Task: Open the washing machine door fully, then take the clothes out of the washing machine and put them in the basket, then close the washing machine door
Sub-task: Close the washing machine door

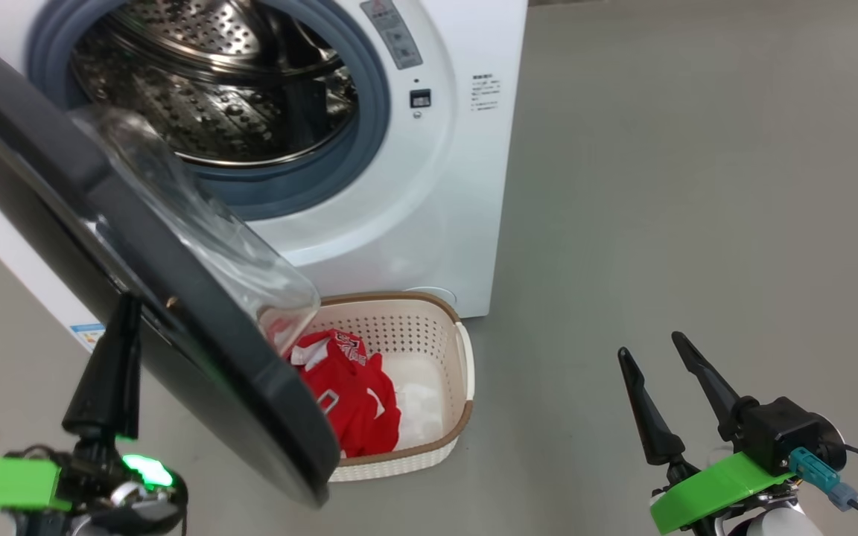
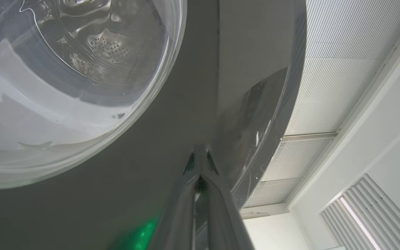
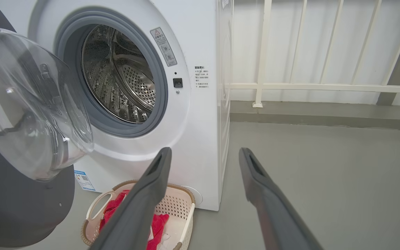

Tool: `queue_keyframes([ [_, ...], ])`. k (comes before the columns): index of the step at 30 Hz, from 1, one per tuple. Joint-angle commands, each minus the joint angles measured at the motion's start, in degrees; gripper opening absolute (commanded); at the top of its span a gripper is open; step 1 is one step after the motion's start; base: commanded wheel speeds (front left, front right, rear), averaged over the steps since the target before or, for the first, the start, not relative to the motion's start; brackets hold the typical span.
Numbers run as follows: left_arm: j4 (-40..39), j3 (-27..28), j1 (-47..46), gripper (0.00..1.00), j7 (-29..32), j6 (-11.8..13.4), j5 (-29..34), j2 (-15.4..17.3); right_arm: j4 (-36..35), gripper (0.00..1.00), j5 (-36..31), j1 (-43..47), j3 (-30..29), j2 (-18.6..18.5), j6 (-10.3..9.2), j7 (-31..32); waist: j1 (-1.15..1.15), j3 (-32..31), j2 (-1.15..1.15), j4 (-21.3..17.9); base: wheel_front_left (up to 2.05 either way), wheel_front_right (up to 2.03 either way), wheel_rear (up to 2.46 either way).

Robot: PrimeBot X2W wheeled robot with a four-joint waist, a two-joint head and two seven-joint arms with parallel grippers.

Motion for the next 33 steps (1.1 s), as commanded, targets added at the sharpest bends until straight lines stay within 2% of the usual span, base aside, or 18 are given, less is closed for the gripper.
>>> queue_keyframes([
  [1,-0.9,0.6,-3.8,0.00,0.6,0.1,0.5,0.4,-1.5,1.00,0.4,-2.3,1.1,-0.7,0.36,-0.4,0.00,0.7,0.00,-1.0,0.00,0.00,0.00],
  [24,13.2,-1.6,-24.5,0.00,-2.2,0.5,2.4,0.0,-2.9,1.00,0.1,-5.4,1.3,-0.6,0.36,-0.4,0.00,7.8,0.00,-5.6,0.00,0.00,0.00],
  [33,21.3,-1.6,-34.2,0.00,-3.4,-0.6,3.9,0.6,-3.5,1.00,-0.3,-7.5,0.9,-0.6,0.36,-0.4,0.00,11.5,0.00,-6.1,0.00,0.00,0.00],
])
